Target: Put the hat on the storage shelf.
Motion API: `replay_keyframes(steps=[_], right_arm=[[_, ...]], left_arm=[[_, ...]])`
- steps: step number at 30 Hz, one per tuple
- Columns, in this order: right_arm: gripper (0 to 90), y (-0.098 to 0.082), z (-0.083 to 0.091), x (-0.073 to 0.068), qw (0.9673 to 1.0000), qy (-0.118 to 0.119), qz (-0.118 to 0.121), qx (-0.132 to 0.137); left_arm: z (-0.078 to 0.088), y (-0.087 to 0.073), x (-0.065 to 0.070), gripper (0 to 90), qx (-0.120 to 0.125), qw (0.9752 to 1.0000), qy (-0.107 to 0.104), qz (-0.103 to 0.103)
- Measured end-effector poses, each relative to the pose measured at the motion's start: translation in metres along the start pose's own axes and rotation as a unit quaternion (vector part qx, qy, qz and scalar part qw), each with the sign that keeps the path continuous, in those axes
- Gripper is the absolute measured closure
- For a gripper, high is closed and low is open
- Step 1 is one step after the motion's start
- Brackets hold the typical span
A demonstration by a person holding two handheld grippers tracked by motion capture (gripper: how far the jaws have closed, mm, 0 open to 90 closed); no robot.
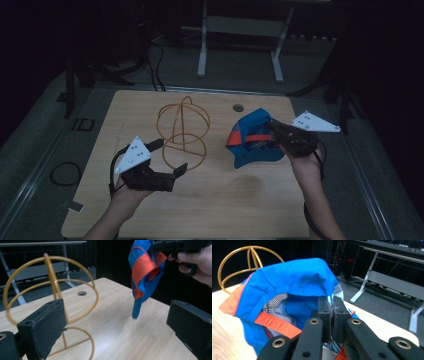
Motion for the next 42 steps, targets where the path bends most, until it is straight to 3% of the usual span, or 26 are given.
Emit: replay_keyframes(steps=[10, 20, 22, 25, 27, 33, 35, 37, 42], right_arm=[[87.5, 0.002, 0.0, -0.025, 0.9996, 0.025, 0.015, 0.006], [87.5, 0.002, 0.002, -0.046, 0.9983, 0.05, 0.026, 0.012], [87.6, 0.002, 0.003, -0.049, 0.9981, 0.053, 0.028, 0.012], [87.5, 0.001, 0.003, -0.052, 0.998, 0.054, 0.03, 0.013], [87.5, 0.001, 0.004, -0.053, 0.998, 0.055, 0.03, 0.014], [87.6, 0.004, 0.007, -0.056, 0.9973, 0.061, 0.034, 0.019], [87.5, 0.005, 0.008, -0.058, 0.9972, 0.061, 0.037, 0.021], [87.5, 0.005, 0.01, -0.06, 0.997, 0.063, 0.037, 0.024], [87.5, 0.006, 0.013, -0.063, 0.9964, 0.071, 0.035, 0.029]], left_arm=[[-0.038, 0.022, 0.013, 5.1, -0.019, 0.9992, -0.022, -0.027], [-0.073, 0.043, 0.031, 12.3, -0.041, 0.9957, -0.068, -0.046], [-0.081, 0.046, 0.034, 14.4, -0.039, 0.9962, -0.066, -0.041], [-0.093, 0.048, 0.039, 15.2, -0.048, 0.9956, -0.064, -0.049], [-0.099, 0.05, 0.041, 20.7, -0.049, 0.9957, -0.057, -0.054], [-0.118, 0.051, 0.05, 32.8, -0.082, 0.9934, -0.036, -0.072], [-0.122, 0.051, 0.051, 34.6, -0.086, 0.9933, -0.042, -0.065], [-0.123, 0.051, 0.05, 45.4, -0.087, 0.993, -0.033, -0.073], [-0.125, 0.05, 0.05, 67.5, -0.091, 0.9923, -0.046, -0.07]])
Point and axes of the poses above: each handheld gripper's, and its own axes: z roughly backward along the jaws, y roughly out of its top, x roughly to its right, the point moved 5 cm from there along -z, roughly forward along the jaws, and after that the axes turned 1 degree about x, right-handed, at the moved point
